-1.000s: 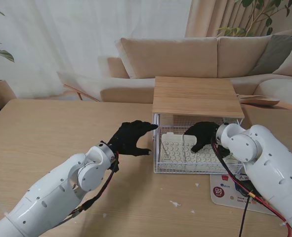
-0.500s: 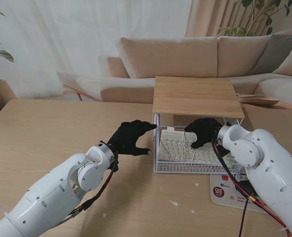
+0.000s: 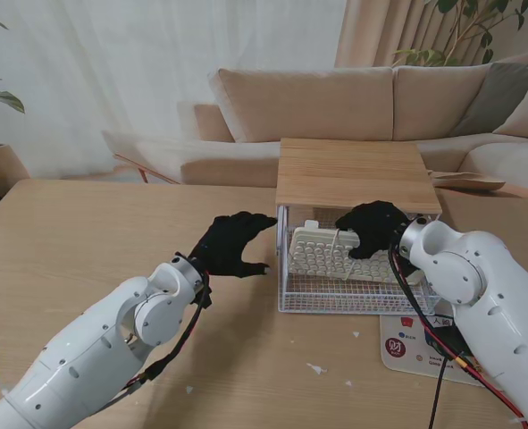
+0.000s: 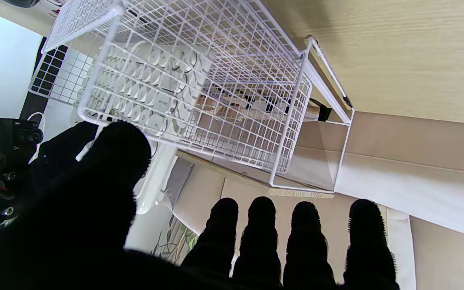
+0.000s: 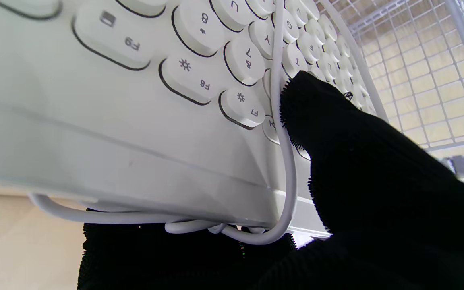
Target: Unroll the mouse pad and set up the keyboard and mouse from the tabletop organizer
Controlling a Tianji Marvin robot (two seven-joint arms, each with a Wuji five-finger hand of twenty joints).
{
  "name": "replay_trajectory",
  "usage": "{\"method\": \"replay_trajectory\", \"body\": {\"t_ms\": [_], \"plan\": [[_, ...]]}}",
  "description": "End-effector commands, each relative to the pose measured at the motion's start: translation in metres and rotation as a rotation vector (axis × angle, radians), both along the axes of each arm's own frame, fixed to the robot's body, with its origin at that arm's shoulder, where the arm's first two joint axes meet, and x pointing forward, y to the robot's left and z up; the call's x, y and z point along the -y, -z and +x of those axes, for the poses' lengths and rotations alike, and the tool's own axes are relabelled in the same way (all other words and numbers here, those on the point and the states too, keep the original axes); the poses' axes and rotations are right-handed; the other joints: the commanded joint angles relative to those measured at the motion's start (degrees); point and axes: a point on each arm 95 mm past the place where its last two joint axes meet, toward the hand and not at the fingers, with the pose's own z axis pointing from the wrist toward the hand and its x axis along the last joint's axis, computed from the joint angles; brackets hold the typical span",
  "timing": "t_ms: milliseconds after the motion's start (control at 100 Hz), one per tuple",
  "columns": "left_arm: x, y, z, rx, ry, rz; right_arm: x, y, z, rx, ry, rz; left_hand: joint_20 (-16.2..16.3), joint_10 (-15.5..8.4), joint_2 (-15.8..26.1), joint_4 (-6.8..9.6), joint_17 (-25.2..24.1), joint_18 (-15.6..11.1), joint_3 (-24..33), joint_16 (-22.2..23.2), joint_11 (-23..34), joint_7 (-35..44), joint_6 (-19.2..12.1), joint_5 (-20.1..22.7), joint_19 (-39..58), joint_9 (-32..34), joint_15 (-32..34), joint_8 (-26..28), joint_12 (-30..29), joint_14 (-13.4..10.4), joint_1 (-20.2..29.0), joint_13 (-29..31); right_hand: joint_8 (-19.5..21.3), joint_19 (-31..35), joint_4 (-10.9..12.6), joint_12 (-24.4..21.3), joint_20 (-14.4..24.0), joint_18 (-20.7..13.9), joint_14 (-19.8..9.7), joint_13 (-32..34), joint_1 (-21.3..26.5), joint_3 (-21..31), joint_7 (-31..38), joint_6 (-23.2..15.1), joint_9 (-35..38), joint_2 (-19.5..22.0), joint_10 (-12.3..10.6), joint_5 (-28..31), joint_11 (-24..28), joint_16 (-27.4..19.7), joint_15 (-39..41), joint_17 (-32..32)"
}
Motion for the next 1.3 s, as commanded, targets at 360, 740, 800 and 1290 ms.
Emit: {"method": "replay_trajectory", "body": {"t_ms": [360, 740, 800, 1290], "plan": [[-0.001, -0.020, -0.006, -0.008, -0.025, -0.122, -0.003, -0.036, -0.011, 0.094, -0.060, 0.020, 1.5, 4.5, -5.0, 1.40, 0.0, 0.8, 1.0, 0.5, -1.4, 0.1, 6.3, -0.2, 2.0, -1.4, -0.9, 0.5, -1.3, 2.4, -1.5, -1.6, 2.3, 1.8, 2.3, 0.9, 1.8, 0.4, -0.5, 3.8, 7.6, 12.9, 6.5, -3.8, 1.4, 1.4, 2.5, 4.4, 2.0, 3.1, 6.1, 0.1], [0.011, -0.031, -0.010, -0.069, -0.030, -0.244, -0.007, -0.053, -0.021, 0.162, -0.104, 0.044, 1.0, 5.8, -10.1, 0.21, -0.1, 0.0, 4.0, 0.0, -2.0, 0.1, 8.2, -0.2, 4.5, -1.6, -1.1, 0.5, -1.7, 3.6, -1.4, -1.9, 2.5, 1.6, 2.2, 0.9, 2.0, 0.4, -0.5, 3.9, 7.5, 13.1, 6.4, -4.2, 1.7, 1.1, 2.3, 4.6, 1.8, 3.1, 5.9, 0.1], [0.013, -0.032, -0.010, -0.078, -0.029, -0.257, -0.007, -0.056, -0.021, 0.178, -0.109, 0.045, 0.8, 5.8, -10.7, 0.03, -0.2, -0.1, 4.4, 0.0, -2.1, -0.1, 8.2, -0.3, 4.3, -1.7, -1.2, 0.4, -1.8, 3.6, -1.5, -2.0, 2.5, 1.6, 2.2, 1.0, 2.0, 0.4, -0.5, 4.0, 7.4, 13.1, 6.5, -4.3, 1.7, 1.1, 2.2, 4.6, 1.8, 3.1, 5.8, 0.1], [0.013, -0.032, -0.012, -0.091, -0.051, -0.303, 0.000, -0.069, -0.023, 0.246, -0.101, 0.073, -0.8, 5.5, -11.3, -0.47, -0.2, 1.0, 5.7, 0.0, -2.1, -0.1, 8.3, -0.1, 2.3, -1.7, -1.6, 0.4, -1.8, 3.5, -1.8, -2.0, 2.8, 1.0, 1.8, 1.2, 2.1, 0.2, -0.6, 3.6, 7.4, 13.0, 6.3, -4.5, 1.4, 1.7, 2.1, 4.4, 1.4, 3.1, 5.2, 0.0]]}}
